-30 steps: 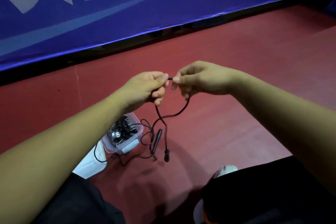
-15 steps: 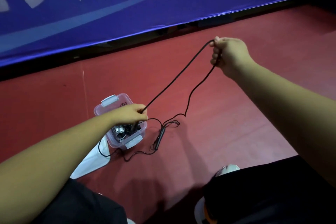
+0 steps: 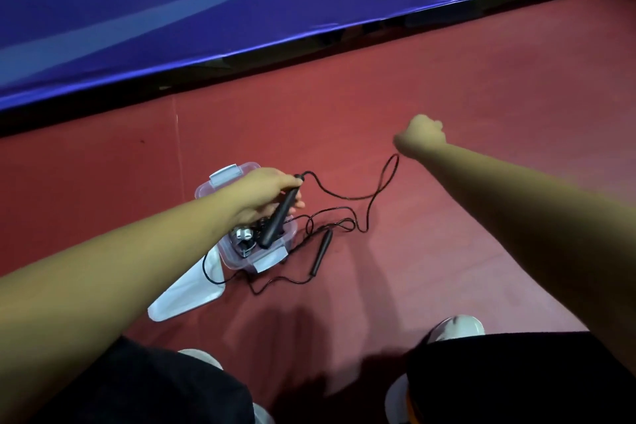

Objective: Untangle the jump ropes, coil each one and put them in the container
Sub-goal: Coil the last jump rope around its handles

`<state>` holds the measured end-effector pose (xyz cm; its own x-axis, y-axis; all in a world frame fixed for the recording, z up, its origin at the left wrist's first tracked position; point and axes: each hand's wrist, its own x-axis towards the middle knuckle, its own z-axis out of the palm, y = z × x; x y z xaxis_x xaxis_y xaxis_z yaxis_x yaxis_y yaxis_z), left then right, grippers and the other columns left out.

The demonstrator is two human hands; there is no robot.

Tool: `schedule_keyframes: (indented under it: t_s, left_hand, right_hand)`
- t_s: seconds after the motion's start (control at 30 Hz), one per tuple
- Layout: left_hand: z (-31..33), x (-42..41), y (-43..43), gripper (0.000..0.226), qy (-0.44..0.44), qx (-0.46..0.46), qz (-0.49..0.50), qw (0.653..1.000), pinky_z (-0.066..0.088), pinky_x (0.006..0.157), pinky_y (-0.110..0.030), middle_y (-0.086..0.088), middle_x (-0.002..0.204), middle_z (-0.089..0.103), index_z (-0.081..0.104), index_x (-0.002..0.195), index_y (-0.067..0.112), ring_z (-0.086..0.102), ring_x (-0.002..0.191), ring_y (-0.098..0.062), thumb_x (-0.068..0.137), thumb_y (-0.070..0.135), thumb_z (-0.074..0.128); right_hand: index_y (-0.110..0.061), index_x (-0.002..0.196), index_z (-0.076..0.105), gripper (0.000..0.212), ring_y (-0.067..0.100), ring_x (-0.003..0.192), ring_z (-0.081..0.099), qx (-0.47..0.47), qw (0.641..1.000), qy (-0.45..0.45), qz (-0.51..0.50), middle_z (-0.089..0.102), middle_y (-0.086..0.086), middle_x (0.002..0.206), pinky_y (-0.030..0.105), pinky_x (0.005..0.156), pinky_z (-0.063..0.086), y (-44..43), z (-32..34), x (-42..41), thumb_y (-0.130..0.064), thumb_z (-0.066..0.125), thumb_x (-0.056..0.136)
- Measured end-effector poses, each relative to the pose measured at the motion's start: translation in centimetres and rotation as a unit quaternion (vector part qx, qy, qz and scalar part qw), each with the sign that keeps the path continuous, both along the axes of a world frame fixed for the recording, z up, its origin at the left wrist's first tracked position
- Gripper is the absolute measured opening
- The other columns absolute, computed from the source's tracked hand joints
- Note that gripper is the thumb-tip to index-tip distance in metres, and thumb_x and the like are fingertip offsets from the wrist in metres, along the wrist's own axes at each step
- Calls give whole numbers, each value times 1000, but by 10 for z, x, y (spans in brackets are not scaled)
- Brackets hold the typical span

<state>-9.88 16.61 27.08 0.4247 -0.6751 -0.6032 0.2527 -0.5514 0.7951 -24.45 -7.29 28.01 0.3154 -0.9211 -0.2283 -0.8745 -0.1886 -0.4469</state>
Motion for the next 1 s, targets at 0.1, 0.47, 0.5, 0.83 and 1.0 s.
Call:
schedule_keyframes:
  t_s: [0.1,0.47,0.5,0.83,1.0]
  left_hand:
    - [-9,11,-15,19,44,67,49,996,50,39,-21,-14,80,60,54,94,1,70,55,-21,101,18,54]
    - [-94,68,-43,15,82,97,58,990,43,40,-19,-7,69,55,50,94,11,56,48,-14,103,22,47]
    - [-98,73,-45,14,93,94,59,989,44,42,-19,-7,68,55,51,94,9,55,50,-14,102,20,47]
    - [-123,76,-48,14,113,92,27,989,59,57,-34,-14,79,63,53,116,15,65,59,-24,102,18,50]
    - [-103,72,-52,8,90,72,62,991,40,42,-20,-6,64,57,53,98,8,49,51,-15,98,14,48]
  right_hand:
    - [-2,112,59,26,41,109,60,21,985,6,174,60,25,116,39,86,50,28,-36,16,-16,54,89]
    - [-19,142,52,53,32,124,54,209,832,161,487,52,12,137,34,102,45,122,-241,27,-7,54,90]
    - [-24,148,44,60,33,128,51,195,832,178,487,44,11,143,38,104,45,126,-256,31,-8,52,91]
    - [-18,134,56,36,36,112,57,35,829,228,510,46,16,131,42,83,50,119,-306,32,-23,47,99]
    - [-20,92,67,7,17,82,55,208,870,85,439,51,-6,87,25,72,39,105,-254,38,-19,71,87]
